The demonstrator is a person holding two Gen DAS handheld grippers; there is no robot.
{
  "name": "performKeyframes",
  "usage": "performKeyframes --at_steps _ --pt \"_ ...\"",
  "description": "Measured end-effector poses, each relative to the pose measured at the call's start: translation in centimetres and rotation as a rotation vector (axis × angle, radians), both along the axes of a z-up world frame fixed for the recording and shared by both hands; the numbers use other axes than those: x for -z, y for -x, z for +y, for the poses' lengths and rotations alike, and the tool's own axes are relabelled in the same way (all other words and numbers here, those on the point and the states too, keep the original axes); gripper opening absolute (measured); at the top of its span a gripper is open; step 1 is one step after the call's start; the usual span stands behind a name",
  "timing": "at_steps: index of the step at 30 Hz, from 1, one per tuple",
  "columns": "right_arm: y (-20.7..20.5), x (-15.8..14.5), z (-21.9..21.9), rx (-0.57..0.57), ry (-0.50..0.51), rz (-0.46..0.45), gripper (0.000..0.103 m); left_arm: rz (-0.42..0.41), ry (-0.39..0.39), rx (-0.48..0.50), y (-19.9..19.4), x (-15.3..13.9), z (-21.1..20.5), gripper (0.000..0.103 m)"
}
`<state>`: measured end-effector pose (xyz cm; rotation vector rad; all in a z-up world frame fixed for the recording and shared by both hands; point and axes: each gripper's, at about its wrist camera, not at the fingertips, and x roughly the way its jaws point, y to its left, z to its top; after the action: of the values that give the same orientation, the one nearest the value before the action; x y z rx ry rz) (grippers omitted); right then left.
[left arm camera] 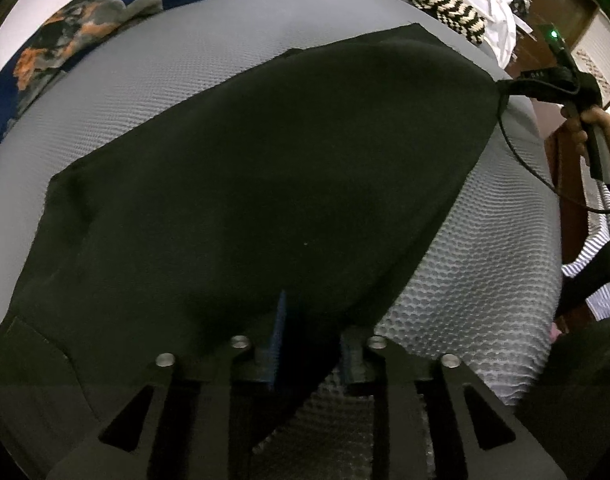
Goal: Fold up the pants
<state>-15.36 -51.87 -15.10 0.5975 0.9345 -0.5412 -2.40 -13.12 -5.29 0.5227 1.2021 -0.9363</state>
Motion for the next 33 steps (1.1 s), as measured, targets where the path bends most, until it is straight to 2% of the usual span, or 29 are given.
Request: performKeyframes --at_steps 3,6,8,10,13,17,22,26,33 --pt "-0.8 -2.2 -1.0 -0.028 0.026 -0.055 0.02 0.024 0.021 0.001 -0.1 -0.8 0.3 0.039" --pt "-3.0 -3.8 -1.9 -0.107 -0.001 -0.115 0.02 0.035 0.082 -0.002 -0.2 -2.4 1.2 0.05" --pt "-5.4 -4.3 -2.4 -0.188 -0.044 -0.147 0.02 0.028 0.127 -0.022 -0.6 -3.7 2.0 0.051" --pt "-7.4 -4.3 -2.8 -0.239 -0.074 -0.157 0.02 0.018 0.159 -0.07 -1.5 -4.6 2.9 0.053" --pt "-10.9 -3.6 -3.5 -0.306 -0.131 -0.148 0.02 0.003 0.191 -0.196 -3.2 -5.4 4.5 0.055" --pt "-14.0 -2.6 -4.2 -0.345 -0.136 -0.096 0.02 -0.017 0.188 -0.372 -5.8 -5.4 7.3 0.055" --pt "-15.8 -1.8 -4.9 -0.36 -0.128 -0.052 0.02 0.015 0.183 -0.52 -7.3 -4.6 9.5 0.055" --pt "-16.7 -1.3 -5.6 -0.353 -0.134 -0.041 0.02 0.026 0.168 -0.569 -7.9 -4.1 10.1 0.055" --pt "-17.6 -0.7 -5.5 -0.368 -0.157 -0.024 0.02 0.034 0.146 -0.576 -8.7 -3.8 8.9 0.055"
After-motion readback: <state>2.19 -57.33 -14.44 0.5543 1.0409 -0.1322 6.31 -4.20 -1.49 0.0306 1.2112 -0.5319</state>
